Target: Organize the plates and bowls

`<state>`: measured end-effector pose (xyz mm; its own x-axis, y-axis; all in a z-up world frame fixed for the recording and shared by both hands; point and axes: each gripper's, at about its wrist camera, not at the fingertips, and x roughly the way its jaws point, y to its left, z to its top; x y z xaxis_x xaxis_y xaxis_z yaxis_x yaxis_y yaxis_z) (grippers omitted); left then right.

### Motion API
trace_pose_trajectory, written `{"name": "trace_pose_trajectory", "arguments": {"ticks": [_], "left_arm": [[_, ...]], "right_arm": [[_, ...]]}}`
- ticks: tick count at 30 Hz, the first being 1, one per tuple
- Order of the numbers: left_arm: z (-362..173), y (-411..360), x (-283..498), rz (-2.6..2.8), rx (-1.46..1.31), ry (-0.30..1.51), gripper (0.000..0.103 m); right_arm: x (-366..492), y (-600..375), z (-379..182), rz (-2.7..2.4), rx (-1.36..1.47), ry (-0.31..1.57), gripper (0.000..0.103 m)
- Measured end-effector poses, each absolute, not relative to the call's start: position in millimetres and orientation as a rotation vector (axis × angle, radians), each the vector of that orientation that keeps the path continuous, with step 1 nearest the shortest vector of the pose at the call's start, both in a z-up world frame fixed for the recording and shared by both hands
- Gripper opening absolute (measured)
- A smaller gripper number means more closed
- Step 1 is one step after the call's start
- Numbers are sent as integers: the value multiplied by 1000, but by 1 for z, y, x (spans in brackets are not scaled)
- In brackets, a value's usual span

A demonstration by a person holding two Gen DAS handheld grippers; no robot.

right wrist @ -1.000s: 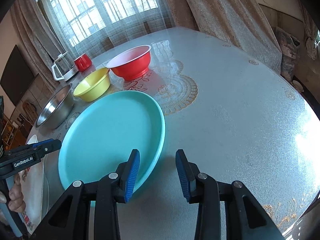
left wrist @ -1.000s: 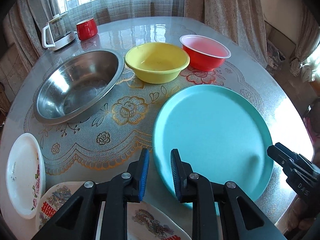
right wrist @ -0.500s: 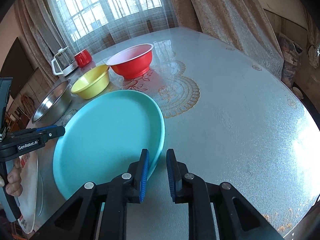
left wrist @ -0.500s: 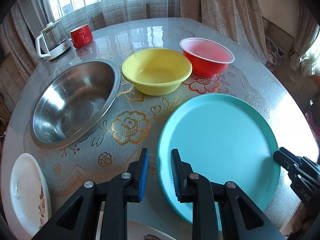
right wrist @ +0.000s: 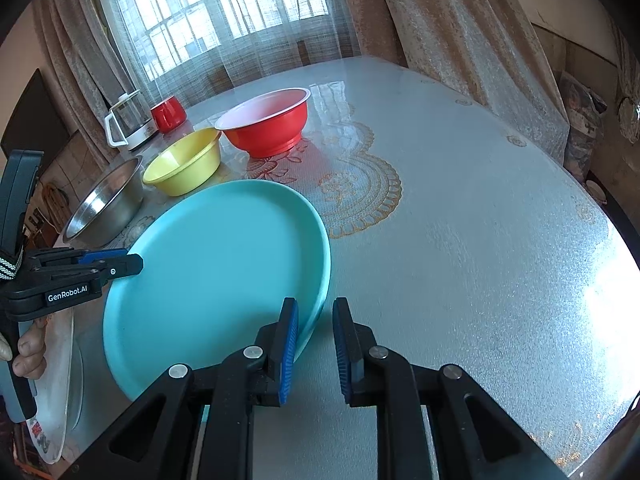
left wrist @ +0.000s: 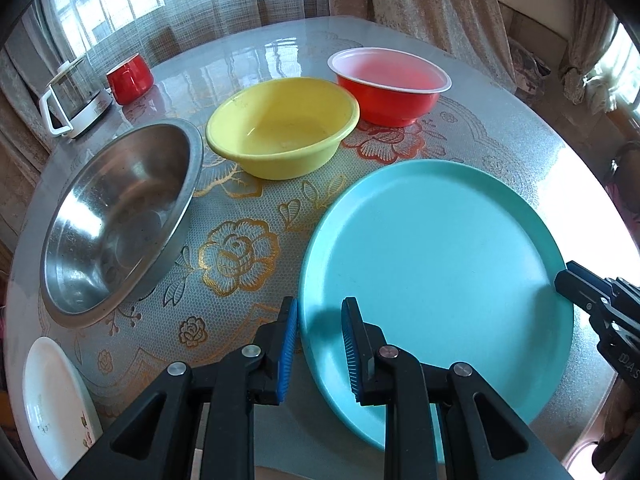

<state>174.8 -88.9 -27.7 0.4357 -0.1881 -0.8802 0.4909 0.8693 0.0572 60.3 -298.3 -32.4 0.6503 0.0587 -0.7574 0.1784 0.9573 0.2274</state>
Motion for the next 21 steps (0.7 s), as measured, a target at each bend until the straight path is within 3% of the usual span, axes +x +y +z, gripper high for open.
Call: {"name": "trace_pose_trajectory", "arguments": {"ticks": [7,21], "left_arm": [[-28,-100,169,-462,329,1029,23],[-23,-99,156,-429,209,1014,23]], "right_arm": [[65,-307,-32,-102,291,870,11],[77,-329,-30,-147,314,891,13]]}}
